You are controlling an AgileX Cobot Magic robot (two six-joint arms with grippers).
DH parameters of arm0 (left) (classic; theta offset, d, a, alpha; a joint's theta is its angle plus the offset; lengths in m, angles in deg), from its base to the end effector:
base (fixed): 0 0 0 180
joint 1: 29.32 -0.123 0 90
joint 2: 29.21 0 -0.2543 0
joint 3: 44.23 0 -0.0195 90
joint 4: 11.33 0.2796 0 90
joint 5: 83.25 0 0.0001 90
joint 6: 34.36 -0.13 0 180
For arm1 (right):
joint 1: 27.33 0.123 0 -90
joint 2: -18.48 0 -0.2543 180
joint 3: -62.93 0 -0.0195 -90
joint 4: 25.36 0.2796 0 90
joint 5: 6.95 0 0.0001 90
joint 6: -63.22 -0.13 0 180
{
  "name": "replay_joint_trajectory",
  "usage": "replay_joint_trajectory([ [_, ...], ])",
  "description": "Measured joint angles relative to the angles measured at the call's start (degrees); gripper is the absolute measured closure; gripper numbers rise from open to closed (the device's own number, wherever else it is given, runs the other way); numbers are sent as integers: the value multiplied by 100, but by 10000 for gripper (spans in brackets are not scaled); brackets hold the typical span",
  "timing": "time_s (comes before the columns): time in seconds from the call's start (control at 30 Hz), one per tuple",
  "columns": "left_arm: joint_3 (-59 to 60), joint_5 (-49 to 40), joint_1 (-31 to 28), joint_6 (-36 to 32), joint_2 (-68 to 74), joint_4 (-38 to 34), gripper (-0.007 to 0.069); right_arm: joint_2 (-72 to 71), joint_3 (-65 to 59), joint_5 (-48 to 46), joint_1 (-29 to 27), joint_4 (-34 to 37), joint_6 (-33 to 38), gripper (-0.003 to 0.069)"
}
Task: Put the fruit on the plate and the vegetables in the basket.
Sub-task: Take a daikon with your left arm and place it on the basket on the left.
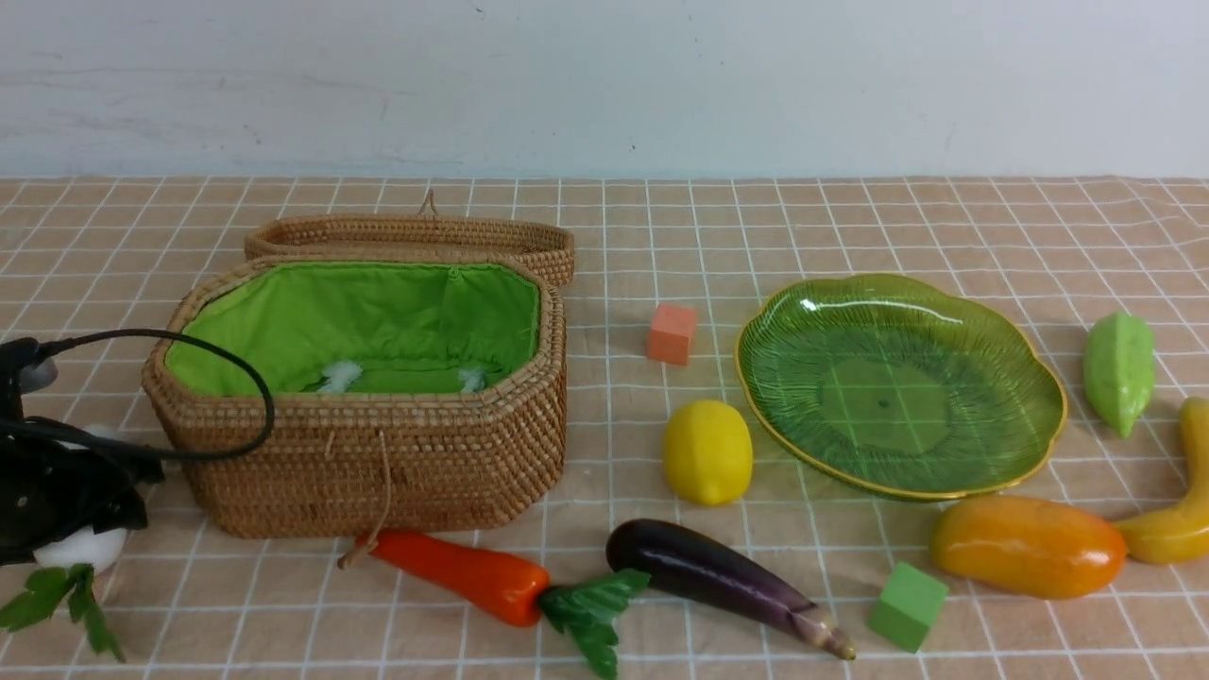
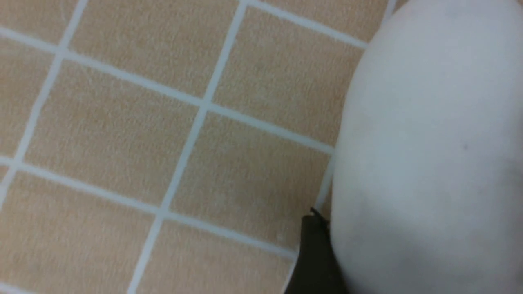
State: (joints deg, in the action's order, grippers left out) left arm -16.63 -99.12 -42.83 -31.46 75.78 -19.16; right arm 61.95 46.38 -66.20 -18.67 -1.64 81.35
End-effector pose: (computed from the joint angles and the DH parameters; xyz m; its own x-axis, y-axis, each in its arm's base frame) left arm 0.3443 0.0777 0.0832 -0.7749 -0.3723 -0.5108 -0.3607 0.9241 -0.1263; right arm 0.1480 0.0680 0.3991 -0.4043 -0.1520 -0.9019 -0.4865 0.8707 0.0713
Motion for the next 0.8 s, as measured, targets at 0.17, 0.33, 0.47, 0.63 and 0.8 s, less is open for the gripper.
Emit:
replay_joint_trajectory([
  [0.17,-27,-317,96,-229,-1252,86,140,4,0,2,0,0,0,589],
  [0.33,-867,-857,991,-2286,-2252,222,140,4,0,8,0,0,0,583],
  [0.47,-1757,-1477,1806,-3895,-2025,222,140,4,0,8,0,-22,0,579],
  [0.63,-3141,-2314,2375,-5254,-792,246,140,4,0,8,0,-36,0,574],
  [0.8,-3827,-2443,2493,-5460,150,621,140,4,0,2,0,-42,0,574],
])
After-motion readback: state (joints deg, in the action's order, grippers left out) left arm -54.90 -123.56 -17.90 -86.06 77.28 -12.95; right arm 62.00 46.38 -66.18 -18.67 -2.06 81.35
